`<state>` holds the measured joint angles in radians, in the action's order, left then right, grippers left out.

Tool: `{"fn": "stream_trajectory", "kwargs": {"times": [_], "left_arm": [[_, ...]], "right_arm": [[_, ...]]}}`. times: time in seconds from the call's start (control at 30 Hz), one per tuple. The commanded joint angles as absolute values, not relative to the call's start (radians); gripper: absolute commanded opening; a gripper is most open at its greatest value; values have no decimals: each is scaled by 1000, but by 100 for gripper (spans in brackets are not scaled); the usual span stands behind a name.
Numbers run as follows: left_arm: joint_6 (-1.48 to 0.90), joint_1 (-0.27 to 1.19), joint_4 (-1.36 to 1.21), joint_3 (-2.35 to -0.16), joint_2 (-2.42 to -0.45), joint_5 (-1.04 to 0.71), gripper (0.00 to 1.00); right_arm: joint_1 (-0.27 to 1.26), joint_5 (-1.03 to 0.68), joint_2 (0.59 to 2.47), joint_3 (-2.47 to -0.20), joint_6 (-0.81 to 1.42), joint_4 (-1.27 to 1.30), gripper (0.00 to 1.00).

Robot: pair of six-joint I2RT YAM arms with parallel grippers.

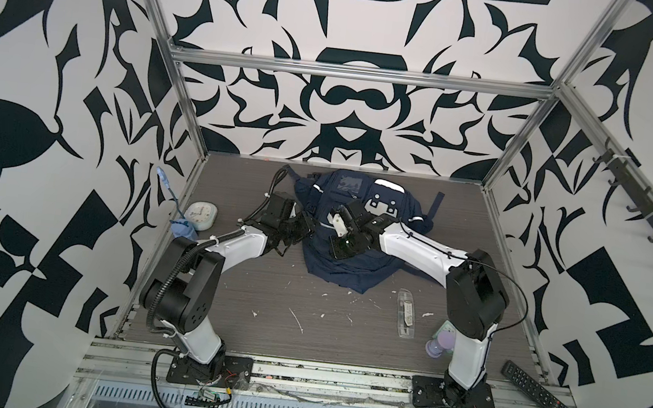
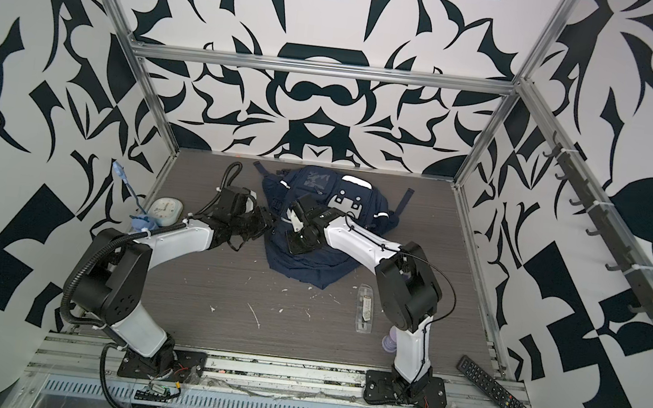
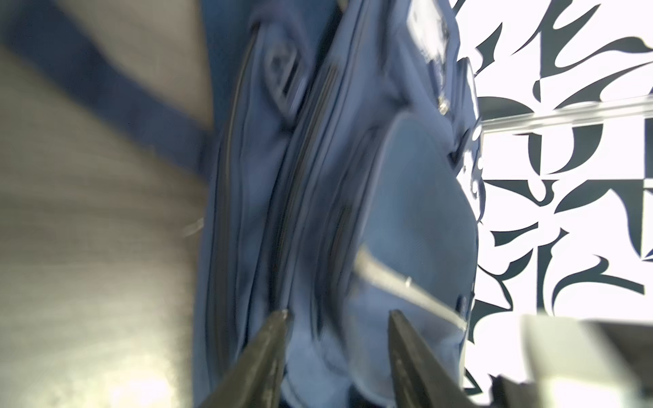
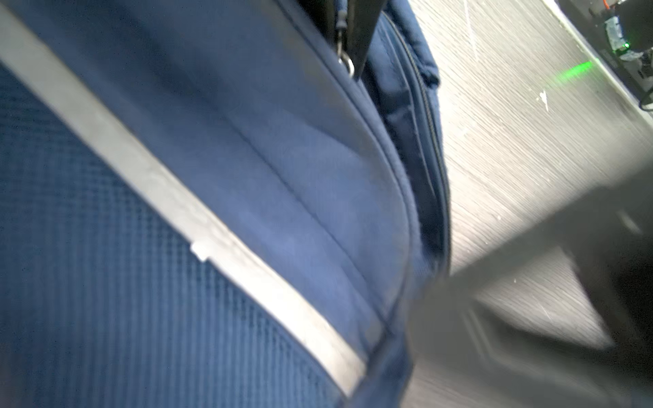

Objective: Pack the student bag

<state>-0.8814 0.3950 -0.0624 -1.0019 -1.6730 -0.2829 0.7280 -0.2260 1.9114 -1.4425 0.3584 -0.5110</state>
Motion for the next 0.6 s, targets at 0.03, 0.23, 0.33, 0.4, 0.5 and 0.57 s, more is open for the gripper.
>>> {"fn": "stream_trajectory", "kwargs": {"times": [0.03,0.23,0.33,0.4,0.5,0.57], "left_arm": [[-706,390,134,-1217,-1828,-428,53],[-618,389,208,-1353,-1954,-446,51],[-600,390,226,-1389,-1987,-443,48],[-596,390,229,-1409,-2007,-456,46],[-597,390,219,-1416,-2014,-470,36],[-601,388,206,-1407,-2007,-475,25]], "right_arm": [[735,-242,1823,-1391,385,-466,0],[735,-248,1799,-1339,387,-436,0],[735,-250,1792,-1330,387,-434,0],[734,-249,1790,-1329,385,-436,0],[734,-244,1787,-1332,381,-443,0],[733,-239,1784,-1332,380,-446,0]]}}
